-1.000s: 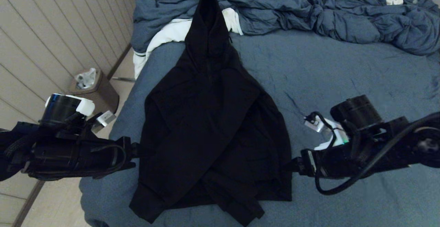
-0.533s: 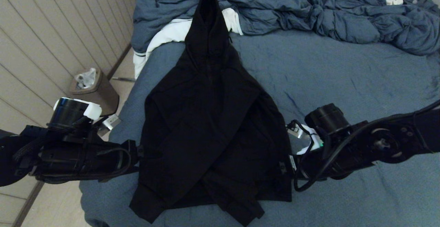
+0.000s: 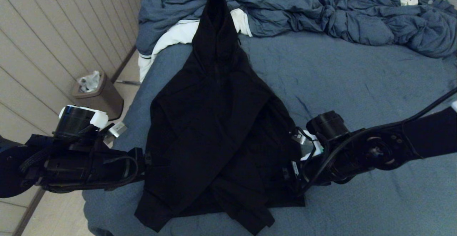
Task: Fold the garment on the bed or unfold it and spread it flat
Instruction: Fold the black sweatshirt
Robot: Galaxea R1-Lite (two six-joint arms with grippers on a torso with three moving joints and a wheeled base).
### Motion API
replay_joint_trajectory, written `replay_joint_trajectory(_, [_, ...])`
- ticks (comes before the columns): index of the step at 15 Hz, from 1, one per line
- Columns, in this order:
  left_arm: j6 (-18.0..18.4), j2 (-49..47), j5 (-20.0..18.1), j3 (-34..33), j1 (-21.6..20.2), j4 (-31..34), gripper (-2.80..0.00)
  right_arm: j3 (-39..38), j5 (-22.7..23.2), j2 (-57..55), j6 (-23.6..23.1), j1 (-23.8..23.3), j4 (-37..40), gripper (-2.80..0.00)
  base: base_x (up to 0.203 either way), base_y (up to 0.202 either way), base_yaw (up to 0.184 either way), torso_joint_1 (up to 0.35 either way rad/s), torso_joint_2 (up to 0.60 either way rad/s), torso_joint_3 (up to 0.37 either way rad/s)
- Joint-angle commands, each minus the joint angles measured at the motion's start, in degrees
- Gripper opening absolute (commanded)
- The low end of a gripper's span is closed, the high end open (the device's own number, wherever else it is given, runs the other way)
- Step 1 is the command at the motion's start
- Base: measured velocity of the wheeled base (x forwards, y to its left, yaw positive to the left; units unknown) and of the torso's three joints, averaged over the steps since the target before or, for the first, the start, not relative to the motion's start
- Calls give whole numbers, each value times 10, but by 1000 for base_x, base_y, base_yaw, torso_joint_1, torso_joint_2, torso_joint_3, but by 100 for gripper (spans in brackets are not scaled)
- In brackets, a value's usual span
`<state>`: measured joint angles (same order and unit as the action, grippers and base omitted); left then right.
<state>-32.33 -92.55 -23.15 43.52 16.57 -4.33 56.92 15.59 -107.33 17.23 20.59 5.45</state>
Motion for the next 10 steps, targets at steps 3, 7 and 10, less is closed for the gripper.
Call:
replay_joint_trajectory(3, [-2, 0, -2, -1, 0, -1, 0, 3, -4, -2, 2, 2, 1, 0, 0, 0, 0, 0, 0, 0])
replay_joint_trajectory(7, [-3, 1, -2, -2, 0, -1, 0, 13, -4, -2, 3, 3, 3, 0, 0, 0, 0, 0, 0, 0])
replay_joint_trajectory(10, [-3, 1, -2, -5, 0, -5, 0, 7, -35, 7, 2, 12, 5, 0, 0, 0, 0, 0, 0, 0])
